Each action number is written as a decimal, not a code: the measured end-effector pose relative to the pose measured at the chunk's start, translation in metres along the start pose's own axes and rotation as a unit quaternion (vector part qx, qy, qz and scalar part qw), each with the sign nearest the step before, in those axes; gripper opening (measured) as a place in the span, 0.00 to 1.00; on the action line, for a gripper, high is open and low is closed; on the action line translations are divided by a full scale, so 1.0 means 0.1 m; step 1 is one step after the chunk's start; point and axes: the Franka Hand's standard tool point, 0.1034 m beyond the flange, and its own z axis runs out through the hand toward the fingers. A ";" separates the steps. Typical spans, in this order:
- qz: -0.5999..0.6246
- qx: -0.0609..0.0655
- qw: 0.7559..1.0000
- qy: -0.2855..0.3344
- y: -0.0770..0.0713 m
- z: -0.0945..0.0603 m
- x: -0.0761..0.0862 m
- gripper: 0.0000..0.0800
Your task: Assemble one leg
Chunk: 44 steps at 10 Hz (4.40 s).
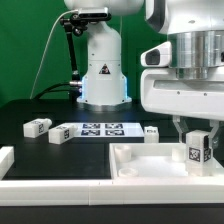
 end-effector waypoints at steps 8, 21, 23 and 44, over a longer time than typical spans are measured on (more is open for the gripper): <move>-0.115 0.001 0.993 -0.005 0.00 0.00 -0.02 0.80; -0.594 -0.015 0.804 -0.013 -0.02 -0.03 -0.10 0.47; -0.580 -0.014 0.814 -0.012 -0.02 -0.03 -0.10 0.36; -0.403 -0.015 0.915 0.013 -0.05 -0.04 -0.09 0.81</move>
Offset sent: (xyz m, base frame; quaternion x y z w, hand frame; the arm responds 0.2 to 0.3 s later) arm 0.0000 0.0000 0.0000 0.0000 0.0000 -0.0799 0.9968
